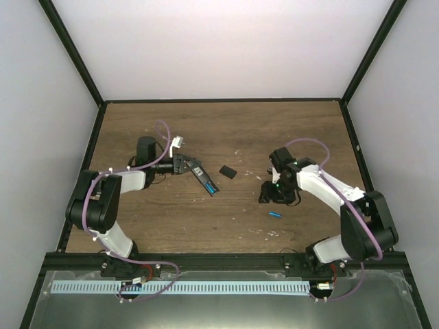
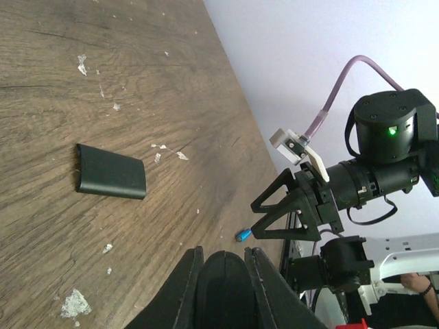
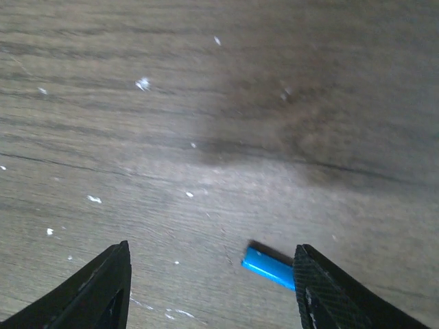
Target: Load the batteries into the remote control
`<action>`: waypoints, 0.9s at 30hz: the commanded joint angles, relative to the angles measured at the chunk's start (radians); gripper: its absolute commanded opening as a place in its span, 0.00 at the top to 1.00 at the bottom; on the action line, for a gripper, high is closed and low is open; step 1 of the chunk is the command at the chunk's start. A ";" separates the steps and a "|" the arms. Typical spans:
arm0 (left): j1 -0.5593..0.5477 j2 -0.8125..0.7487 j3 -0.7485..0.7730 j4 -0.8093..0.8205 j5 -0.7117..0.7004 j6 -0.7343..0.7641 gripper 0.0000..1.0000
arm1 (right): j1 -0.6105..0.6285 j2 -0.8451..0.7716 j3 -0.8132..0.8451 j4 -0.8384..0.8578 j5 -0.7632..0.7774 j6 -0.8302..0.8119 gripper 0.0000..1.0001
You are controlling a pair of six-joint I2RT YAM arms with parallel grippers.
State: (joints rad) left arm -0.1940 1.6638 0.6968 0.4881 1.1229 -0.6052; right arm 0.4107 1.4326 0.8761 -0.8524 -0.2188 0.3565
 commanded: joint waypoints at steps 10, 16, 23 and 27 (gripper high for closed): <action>0.003 0.003 0.019 0.026 0.032 -0.001 1.00 | 0.021 -0.107 -0.159 0.040 0.038 0.126 0.41; 0.003 -0.006 0.009 0.025 0.026 0.004 1.00 | 0.036 -0.083 -0.182 0.071 0.051 0.130 0.40; 0.002 -0.013 0.006 0.024 0.026 0.004 1.00 | 0.049 -0.074 -0.206 0.094 0.070 0.141 0.38; 0.003 -0.014 0.007 0.024 0.027 0.005 1.00 | 0.060 -0.069 -0.210 0.098 0.079 0.148 0.39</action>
State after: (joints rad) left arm -0.1940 1.6653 0.7040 0.4850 1.1313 -0.6022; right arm 0.4561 1.3552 0.6693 -0.7715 -0.1661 0.4881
